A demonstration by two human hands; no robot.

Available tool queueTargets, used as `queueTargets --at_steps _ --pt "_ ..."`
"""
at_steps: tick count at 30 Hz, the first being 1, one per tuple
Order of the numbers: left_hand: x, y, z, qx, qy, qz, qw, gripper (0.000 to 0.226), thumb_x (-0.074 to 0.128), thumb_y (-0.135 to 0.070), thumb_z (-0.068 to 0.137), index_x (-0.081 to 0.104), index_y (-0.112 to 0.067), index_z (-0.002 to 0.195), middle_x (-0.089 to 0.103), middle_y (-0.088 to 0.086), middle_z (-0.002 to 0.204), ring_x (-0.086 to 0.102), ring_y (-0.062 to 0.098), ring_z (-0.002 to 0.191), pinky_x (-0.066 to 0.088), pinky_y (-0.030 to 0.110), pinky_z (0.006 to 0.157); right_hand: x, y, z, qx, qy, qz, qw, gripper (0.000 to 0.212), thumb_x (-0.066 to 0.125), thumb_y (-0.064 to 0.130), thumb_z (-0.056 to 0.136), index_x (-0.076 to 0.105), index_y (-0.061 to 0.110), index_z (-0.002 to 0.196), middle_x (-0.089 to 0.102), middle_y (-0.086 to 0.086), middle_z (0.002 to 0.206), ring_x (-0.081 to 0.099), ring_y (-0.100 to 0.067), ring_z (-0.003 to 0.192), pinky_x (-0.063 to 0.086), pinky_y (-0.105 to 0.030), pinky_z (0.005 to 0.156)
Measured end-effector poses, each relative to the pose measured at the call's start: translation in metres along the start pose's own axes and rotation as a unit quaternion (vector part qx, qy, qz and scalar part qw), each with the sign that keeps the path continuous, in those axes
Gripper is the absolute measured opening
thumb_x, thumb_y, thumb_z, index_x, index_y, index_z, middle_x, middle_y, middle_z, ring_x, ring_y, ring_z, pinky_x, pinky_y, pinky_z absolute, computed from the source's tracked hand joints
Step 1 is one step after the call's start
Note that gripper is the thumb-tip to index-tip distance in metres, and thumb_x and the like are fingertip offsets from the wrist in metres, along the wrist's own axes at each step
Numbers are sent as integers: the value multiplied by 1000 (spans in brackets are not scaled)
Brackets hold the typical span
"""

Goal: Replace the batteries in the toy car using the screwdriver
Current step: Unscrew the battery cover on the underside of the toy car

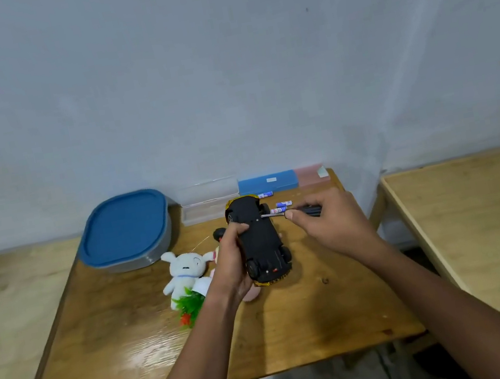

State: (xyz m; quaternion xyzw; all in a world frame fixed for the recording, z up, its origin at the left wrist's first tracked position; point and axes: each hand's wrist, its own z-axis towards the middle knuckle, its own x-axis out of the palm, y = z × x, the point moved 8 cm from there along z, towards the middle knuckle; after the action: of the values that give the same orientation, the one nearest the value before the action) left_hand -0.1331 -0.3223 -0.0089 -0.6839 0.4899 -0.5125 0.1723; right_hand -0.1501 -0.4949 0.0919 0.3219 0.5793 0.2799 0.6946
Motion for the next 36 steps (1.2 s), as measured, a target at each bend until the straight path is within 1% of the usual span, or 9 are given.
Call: queueTargets --at_steps 4,12,18,23,25,31,33,35,36 --pt "-5 -7 1 3 6 35 999 47 53 -31 94 56 0 129 65 24 105 65 33 91 55 45 82 5 15 -4 -7 -7 -8 1000 12 72 33 87 80 25 92 72 16 79 67 -5 83 57 -36 78" --pt "-12 -21 2 27 17 99 995 29 48 -30 97 65 -7 106 67 14 89 64 25 79 51 41 78 11 31 -6 -6 -21 -34 999 11 71 34 87 80 28 90 74 15 79 66 -3 79 57 -35 76" --pt "-12 -43 6 96 -18 160 982 54 62 -40 70 66 1 105 66 17 87 63 28 76 50 40 71 10 42 1 16 -19 -94 995 19 67 40 88 78 25 89 71 10 74 62 -6 71 49 -26 65" --pt "-8 -57 11 135 -4 182 974 19 52 -17 94 64 -2 97 66 10 76 63 19 64 52 28 55 10 55 4 18 -28 -122 992 21 66 40 90 76 22 91 70 2 73 61 -12 68 47 -29 62" --pt "-8 -60 12 141 -2 195 971 17 48 -10 98 63 -3 95 66 7 70 63 17 60 51 26 51 10 63 5 6 -32 -145 989 21 65 38 91 75 20 93 69 3 72 56 -13 65 40 -29 59" --pt "-6 -65 13 142 -2 182 973 27 55 -24 88 64 -2 99 65 11 77 63 21 67 51 31 59 10 77 8 -31 -34 -186 981 21 62 36 92 74 20 94 72 3 84 41 -11 70 27 -29 63" --pt "-7 -64 15 130 4 181 975 39 55 -31 80 64 -1 103 65 13 80 62 26 72 51 36 64 12 81 10 -49 -32 -199 978 28 58 41 94 71 19 84 68 2 74 43 -14 67 29 -33 64" --pt "-10 -65 18 128 4 187 974 33 55 -31 80 64 -5 98 65 9 76 62 24 69 50 35 64 16 85 14 -72 -26 -204 976 34 50 38 99 63 17 76 57 2 62 44 -16 63 33 -36 64" --pt "-11 -65 19 125 4 188 974 29 54 -30 82 63 -6 96 66 8 75 62 23 68 50 34 62 18 87 16 -85 -25 -204 975 29 48 34 100 62 17 81 55 4 64 45 -17 66 33 -35 64"
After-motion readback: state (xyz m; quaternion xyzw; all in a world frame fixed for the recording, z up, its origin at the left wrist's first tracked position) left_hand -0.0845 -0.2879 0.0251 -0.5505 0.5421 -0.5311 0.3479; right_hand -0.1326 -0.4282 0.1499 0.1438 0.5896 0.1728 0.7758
